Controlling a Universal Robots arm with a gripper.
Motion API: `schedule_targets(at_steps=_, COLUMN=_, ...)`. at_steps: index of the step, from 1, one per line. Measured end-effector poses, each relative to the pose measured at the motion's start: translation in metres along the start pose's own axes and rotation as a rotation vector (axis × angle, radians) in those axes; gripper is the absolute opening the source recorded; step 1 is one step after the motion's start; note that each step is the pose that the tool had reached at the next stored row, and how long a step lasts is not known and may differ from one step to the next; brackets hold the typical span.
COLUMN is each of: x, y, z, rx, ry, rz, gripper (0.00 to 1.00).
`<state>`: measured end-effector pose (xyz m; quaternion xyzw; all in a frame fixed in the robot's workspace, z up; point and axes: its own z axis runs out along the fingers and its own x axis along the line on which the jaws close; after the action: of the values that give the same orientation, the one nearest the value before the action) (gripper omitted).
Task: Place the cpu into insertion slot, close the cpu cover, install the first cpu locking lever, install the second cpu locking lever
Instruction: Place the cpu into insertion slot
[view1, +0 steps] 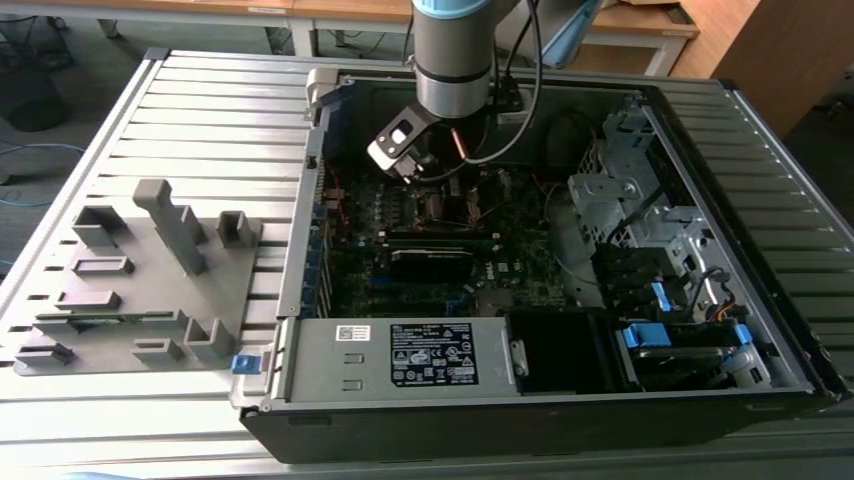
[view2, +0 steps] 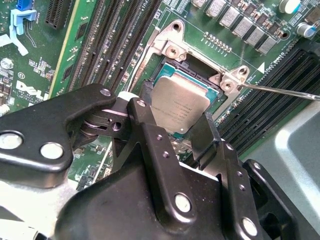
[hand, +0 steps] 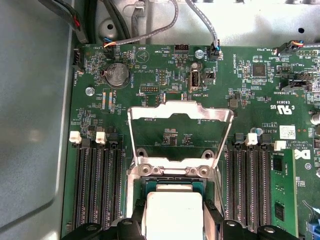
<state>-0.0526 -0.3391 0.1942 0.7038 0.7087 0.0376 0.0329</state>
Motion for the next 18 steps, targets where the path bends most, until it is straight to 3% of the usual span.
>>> schedule_targets(at_steps=18, x=0.0001, y=0.0001, z=0.0019, rx=-0.0005, ry=0.0004, rz=0.000, gripper=0.54)
